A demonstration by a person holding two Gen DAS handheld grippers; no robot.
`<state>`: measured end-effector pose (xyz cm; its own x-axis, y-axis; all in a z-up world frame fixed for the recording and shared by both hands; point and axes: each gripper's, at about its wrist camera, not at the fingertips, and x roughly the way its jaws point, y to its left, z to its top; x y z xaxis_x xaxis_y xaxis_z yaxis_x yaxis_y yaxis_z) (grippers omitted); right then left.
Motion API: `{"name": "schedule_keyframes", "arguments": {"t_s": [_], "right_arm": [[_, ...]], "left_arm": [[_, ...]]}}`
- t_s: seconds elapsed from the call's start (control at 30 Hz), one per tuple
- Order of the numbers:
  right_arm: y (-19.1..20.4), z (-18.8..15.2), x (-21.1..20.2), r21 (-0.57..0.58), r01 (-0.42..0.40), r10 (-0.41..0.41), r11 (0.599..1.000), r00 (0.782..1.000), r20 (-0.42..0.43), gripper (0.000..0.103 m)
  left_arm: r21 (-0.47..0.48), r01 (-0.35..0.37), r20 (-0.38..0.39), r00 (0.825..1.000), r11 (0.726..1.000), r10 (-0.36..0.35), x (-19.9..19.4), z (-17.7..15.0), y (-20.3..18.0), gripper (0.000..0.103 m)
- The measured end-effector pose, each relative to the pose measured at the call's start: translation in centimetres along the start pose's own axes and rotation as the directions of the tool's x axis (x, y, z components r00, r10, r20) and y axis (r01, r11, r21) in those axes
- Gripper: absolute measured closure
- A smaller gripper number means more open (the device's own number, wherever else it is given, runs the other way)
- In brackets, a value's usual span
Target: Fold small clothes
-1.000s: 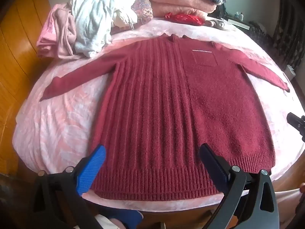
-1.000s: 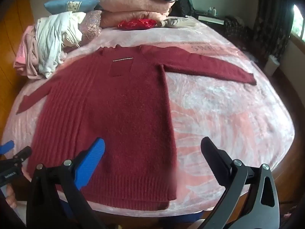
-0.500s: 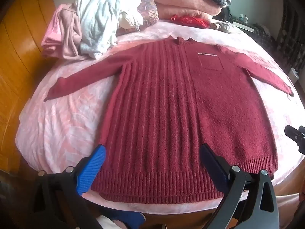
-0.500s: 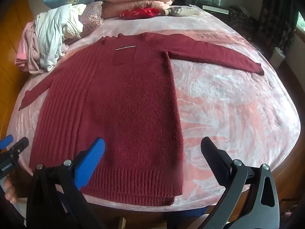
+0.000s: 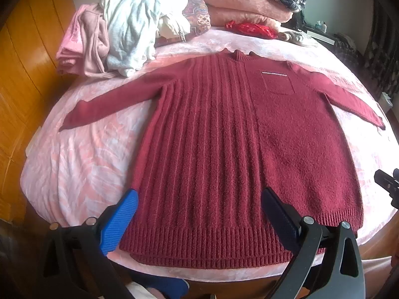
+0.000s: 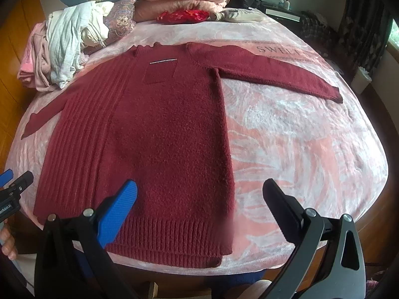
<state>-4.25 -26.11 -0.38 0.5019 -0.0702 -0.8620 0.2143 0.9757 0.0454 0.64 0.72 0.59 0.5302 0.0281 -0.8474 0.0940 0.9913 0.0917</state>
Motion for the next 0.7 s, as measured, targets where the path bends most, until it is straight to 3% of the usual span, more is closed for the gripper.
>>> {"name": "schedule_keyframes", "arguments": {"t_s": [0.7], "right_arm": [[0.09, -0.16, -0.02, -0.014, 0.012, -0.012, 1.000, 1.000, 0.005, 0.003]], "left_arm": [[0.000, 0.000, 0.003, 1.000, 1.000, 0.000, -0.02, 0.10, -0.02, 0.004]]}}
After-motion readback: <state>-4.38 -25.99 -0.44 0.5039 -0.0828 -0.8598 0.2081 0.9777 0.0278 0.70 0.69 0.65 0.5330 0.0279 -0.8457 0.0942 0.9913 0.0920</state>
